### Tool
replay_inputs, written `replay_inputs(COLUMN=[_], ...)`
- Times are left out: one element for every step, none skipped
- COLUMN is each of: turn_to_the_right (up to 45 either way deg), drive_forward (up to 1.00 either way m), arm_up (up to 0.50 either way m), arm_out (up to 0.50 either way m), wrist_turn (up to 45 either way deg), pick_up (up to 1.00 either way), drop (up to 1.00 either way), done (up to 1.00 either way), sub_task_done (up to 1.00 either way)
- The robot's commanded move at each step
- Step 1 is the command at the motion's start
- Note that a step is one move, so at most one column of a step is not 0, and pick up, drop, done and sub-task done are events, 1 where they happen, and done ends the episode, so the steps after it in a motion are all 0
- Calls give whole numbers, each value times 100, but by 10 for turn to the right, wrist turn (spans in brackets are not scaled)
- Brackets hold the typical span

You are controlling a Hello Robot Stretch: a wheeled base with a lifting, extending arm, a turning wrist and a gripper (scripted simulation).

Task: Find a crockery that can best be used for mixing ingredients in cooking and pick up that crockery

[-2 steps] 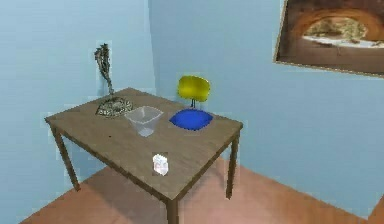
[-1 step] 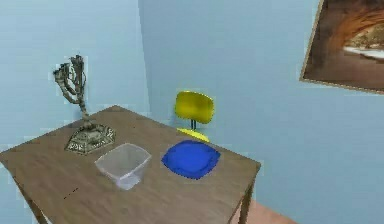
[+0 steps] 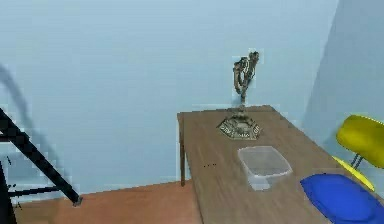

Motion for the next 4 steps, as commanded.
replay_inputs(turn_to_the_right=[-450,-180,0,0], drive_forward=[0,0,0,0], arm_up=[0,0,50,38], arm_out=[0,0,0,0], wrist_turn=[0,0,0,0], pick_up=[0,0,0,0], drop=[0,0,0,0], done=[0,0,0,0], sub_task_done=[0,0,0,0])
